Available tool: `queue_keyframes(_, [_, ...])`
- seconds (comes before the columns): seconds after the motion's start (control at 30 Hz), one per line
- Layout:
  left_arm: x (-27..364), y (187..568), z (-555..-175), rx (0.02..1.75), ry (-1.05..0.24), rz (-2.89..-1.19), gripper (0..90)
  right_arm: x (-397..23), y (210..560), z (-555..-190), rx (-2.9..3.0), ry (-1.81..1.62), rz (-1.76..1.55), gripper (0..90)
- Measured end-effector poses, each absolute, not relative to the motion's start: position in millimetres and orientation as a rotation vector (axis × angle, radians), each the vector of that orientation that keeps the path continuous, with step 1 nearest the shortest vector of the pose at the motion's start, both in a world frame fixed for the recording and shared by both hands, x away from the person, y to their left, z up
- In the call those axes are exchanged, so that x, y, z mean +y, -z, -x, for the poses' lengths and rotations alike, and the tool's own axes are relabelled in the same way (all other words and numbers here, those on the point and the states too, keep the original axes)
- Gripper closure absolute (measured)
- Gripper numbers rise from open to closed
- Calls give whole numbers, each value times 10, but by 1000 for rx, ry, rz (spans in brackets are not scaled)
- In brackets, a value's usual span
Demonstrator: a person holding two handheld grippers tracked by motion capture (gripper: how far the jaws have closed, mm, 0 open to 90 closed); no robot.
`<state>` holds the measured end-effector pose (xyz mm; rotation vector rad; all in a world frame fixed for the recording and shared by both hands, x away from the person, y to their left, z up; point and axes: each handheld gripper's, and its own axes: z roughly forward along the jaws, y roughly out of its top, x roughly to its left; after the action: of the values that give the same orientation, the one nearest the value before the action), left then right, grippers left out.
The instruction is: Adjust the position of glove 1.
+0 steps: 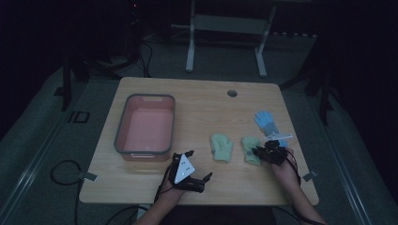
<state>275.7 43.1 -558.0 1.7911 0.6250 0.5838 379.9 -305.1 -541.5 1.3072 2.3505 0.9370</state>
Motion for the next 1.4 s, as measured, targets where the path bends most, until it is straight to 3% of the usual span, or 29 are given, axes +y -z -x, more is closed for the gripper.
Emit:
queue_keyframes(0.47, [433, 5580, -2757, 625, -585, -1789, 0, -2964, 5044, -3749, 2293, -959, -1344, 828])
queue_keyframes(0.87, [437, 5580, -2758, 631, -584, -1788, 0, -2423, 4461, -3743, 2211, -1067, -1290, 829])
queue_keyframes(1.4, [434, 5580, -2755, 626, -587, -1790, 0, -1849, 4532, -3665, 2256, -1059, -1296, 828])
